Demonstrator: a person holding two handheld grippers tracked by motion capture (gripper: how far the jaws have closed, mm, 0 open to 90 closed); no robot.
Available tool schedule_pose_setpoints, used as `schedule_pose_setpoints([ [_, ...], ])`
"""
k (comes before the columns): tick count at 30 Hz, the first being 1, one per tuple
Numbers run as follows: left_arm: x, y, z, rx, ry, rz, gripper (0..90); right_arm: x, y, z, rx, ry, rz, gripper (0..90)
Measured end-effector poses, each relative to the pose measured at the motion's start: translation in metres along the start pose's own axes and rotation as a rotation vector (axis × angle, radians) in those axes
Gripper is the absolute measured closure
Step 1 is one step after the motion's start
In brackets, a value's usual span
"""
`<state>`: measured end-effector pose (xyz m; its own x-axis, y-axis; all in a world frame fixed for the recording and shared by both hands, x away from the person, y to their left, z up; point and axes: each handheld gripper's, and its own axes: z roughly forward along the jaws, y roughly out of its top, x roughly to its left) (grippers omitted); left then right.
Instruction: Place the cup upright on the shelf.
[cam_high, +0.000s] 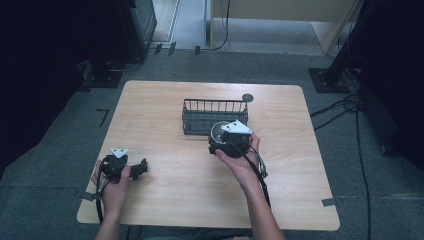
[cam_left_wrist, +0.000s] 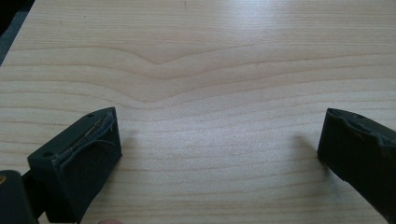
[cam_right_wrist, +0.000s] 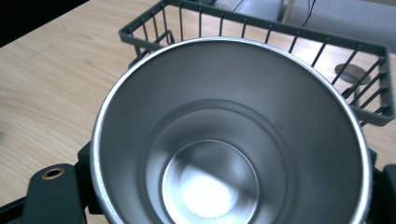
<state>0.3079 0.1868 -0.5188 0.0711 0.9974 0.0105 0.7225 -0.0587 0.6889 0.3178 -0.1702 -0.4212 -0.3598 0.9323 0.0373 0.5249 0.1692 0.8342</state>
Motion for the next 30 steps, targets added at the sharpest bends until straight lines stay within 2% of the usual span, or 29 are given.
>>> schedule_pose_setpoints([
  [16, 0.0, 0.0, 0.0, -0.002, 0.0, 0.0, 0.0, -0.017, 0.026, -0.001, -0.063, -0.046, -0.013, 18.3],
  [30, 0.0, 0.0, 0.0, -0.002, 0.0, 0.0, 0.0, -0.022, 0.045, 0.004, -0.127, -0.069, -0.011, 18.3],
])
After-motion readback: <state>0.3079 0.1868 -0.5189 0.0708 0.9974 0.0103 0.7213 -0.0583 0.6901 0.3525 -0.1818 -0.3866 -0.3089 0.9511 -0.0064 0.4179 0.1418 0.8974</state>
